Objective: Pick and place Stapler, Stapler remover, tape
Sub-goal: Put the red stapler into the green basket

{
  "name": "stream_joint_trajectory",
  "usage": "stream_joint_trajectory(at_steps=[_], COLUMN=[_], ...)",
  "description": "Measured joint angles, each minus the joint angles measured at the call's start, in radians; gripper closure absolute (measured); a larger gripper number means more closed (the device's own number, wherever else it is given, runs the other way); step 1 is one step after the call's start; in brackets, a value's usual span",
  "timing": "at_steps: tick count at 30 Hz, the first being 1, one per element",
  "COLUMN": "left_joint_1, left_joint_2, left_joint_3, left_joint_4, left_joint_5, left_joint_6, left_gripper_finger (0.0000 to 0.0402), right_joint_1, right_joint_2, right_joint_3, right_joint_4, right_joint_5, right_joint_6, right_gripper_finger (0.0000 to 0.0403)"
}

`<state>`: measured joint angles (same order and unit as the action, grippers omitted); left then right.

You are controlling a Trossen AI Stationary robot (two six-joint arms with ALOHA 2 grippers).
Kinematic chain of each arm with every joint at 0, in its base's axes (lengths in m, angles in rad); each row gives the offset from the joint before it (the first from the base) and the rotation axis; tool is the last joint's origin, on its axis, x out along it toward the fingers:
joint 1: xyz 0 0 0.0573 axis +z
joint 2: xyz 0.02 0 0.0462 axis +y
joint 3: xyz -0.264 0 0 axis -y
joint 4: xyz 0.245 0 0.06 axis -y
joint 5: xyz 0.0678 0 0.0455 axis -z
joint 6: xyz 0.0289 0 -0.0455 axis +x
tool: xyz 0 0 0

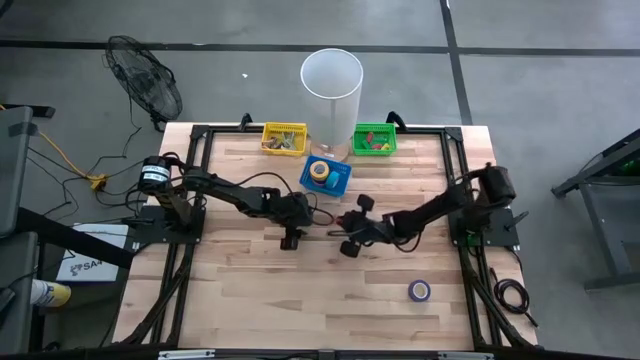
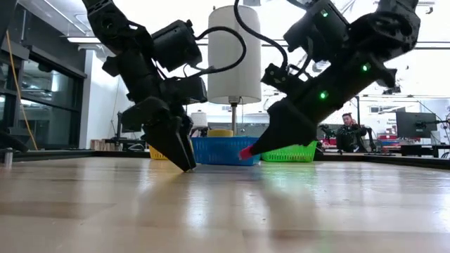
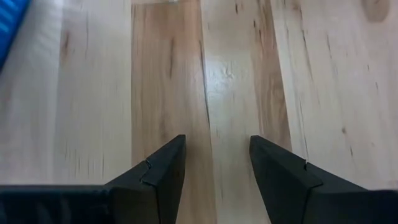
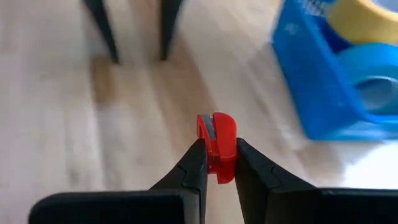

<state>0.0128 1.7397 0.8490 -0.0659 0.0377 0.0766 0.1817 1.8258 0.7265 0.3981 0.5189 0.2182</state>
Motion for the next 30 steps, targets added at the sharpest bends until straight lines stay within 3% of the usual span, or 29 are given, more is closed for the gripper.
stream_joint_trajectory(at_steps=[15,26,30], left_joint_1=[-0.001,0.000,0.000], left_joint_2=[-0.009,-0.193,-0.280], left_joint_3=[-0.001,-0.053,-0.121], left_joint_4=[-0.036,-0.078,-0.043], left_joint_5=[-0.027,-0.076,-0.078], left_joint_6=[-0.038,-0.059,-0.094], left_gripper_finger=[0.0227,0.0227,0.0227], right_joint_1=[-0.125,-0.433,-0.558], right_joint_2=[-0.376,-0.406,-0.407], right_joint_3=[0.000,-0.003,-0.003], right_joint_4=[-0.558,-0.591,-0.578], right_joint_5=[0.183,0.162,0.079], right_joint_6=[0.146,0.119,0.078], right_gripper_finger=[0.0357,0.0358,0.0358])
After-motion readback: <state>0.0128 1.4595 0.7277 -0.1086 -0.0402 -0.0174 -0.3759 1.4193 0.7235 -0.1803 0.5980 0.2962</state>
